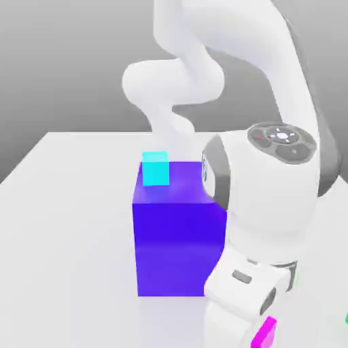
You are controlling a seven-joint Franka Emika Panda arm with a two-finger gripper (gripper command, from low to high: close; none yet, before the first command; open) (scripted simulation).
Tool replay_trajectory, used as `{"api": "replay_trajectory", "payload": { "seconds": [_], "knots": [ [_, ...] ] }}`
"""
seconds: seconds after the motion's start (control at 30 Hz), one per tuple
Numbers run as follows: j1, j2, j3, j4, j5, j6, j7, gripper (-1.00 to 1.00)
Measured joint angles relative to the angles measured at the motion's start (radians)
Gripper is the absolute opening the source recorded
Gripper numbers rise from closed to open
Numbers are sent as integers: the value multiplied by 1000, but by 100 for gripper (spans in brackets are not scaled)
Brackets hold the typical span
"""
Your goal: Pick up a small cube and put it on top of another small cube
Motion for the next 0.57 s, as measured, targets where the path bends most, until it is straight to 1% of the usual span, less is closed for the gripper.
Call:
{"api": "replay_trajectory", "payload": {
  "seconds": [0.3,0.43,0.47,0.57],
  "knots": [
    [250,-21,64,19,-31,-41,424,-100],
    [293,88,52,28,-46,59,477,-100],
    [296,107,49,29,-49,77,481,100],
    [296,107,49,29,-49,77,480,100]
  ]
}}
